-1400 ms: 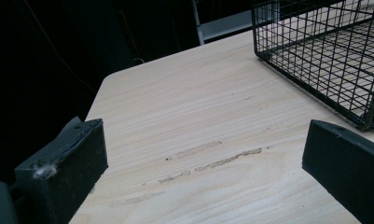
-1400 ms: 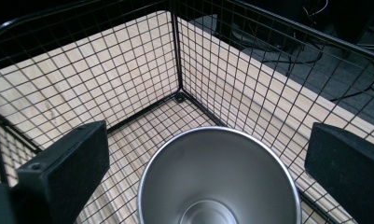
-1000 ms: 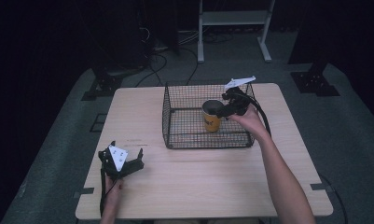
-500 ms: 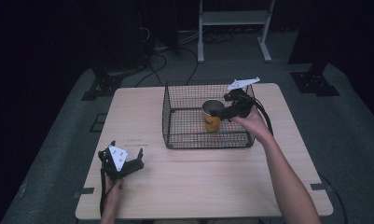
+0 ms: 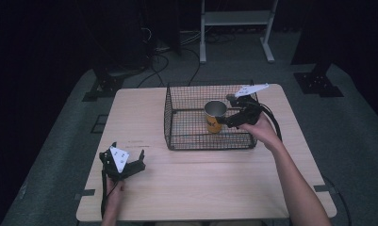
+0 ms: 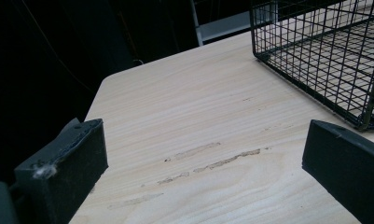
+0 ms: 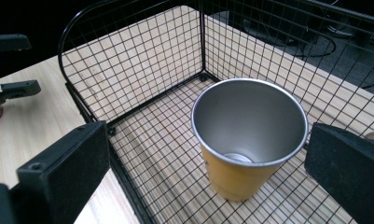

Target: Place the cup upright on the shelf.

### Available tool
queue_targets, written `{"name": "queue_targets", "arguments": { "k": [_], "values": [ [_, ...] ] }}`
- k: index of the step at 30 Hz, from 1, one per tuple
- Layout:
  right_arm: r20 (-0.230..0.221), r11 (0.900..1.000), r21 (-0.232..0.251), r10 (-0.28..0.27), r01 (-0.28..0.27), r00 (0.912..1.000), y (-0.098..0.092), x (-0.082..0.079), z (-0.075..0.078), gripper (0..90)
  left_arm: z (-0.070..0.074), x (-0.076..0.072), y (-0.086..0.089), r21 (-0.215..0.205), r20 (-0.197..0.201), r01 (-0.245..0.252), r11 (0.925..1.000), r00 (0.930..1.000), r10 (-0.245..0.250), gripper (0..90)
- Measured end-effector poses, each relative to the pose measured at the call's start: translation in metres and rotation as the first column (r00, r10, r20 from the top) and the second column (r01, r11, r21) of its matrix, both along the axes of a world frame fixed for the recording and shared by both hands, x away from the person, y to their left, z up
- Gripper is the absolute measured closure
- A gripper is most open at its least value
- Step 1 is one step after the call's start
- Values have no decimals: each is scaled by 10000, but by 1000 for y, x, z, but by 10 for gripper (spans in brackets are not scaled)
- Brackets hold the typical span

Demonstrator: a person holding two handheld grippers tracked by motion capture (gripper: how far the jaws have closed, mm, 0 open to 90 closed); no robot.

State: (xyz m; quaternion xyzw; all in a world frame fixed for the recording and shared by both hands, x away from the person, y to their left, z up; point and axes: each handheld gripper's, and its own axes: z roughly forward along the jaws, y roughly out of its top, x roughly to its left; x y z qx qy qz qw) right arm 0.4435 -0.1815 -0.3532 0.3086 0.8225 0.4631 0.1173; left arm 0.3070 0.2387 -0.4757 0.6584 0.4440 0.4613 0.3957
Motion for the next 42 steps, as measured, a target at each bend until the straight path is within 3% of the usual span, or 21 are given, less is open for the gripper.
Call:
{"name": "queue_targets", "arguments": {
  "k": [16,42],
  "values": [
    [285,9997,-51,253,-251,9993,-10,-25,-1,0,0,0,0,0,-10,-7,10000,10000,7,0],
    [302,9981,-175,601,-596,9977,-29,-62,-12,0,0,0,0,35,-19,-9,10000,10000,9,0]
  ]
}}
